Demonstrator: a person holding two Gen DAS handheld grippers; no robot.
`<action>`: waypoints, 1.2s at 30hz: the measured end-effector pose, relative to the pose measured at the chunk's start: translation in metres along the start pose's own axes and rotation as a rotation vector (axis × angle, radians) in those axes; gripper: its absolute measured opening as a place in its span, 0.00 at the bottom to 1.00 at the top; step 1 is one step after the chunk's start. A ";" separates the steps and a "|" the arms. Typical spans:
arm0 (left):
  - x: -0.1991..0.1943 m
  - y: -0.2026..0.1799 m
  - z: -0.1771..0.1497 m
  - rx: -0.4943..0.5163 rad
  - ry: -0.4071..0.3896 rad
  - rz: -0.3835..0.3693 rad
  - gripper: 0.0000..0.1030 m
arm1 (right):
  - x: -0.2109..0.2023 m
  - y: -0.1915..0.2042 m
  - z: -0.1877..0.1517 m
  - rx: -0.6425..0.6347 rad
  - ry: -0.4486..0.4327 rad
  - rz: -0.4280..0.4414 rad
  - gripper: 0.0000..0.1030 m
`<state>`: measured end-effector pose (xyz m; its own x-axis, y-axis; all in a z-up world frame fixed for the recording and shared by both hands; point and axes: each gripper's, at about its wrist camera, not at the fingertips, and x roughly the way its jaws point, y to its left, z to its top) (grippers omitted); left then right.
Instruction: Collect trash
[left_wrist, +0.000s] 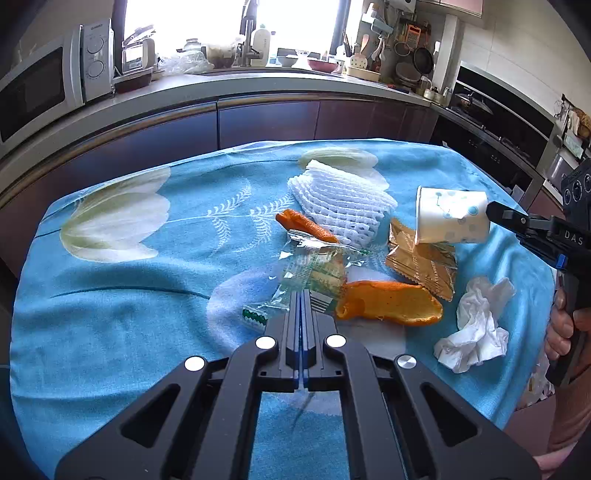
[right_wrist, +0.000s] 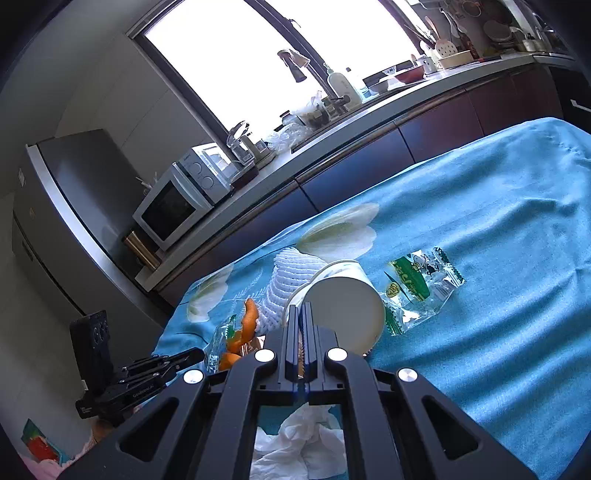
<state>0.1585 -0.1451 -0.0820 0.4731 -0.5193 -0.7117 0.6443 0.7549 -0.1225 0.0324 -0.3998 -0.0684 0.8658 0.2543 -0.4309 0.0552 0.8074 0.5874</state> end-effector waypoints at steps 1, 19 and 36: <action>-0.002 0.001 0.000 -0.004 -0.005 0.004 0.01 | -0.001 0.001 0.000 -0.002 -0.003 0.002 0.01; 0.003 -0.003 0.001 0.034 0.009 0.015 0.39 | -0.002 -0.011 -0.002 0.039 0.010 -0.039 0.19; 0.016 -0.007 0.003 0.053 0.033 0.027 0.26 | 0.015 -0.019 -0.005 0.079 0.024 -0.032 0.03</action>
<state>0.1634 -0.1601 -0.0905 0.4711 -0.4847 -0.7370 0.6627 0.7459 -0.0669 0.0417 -0.4086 -0.0891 0.8506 0.2429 -0.4663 0.1227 0.7708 0.6252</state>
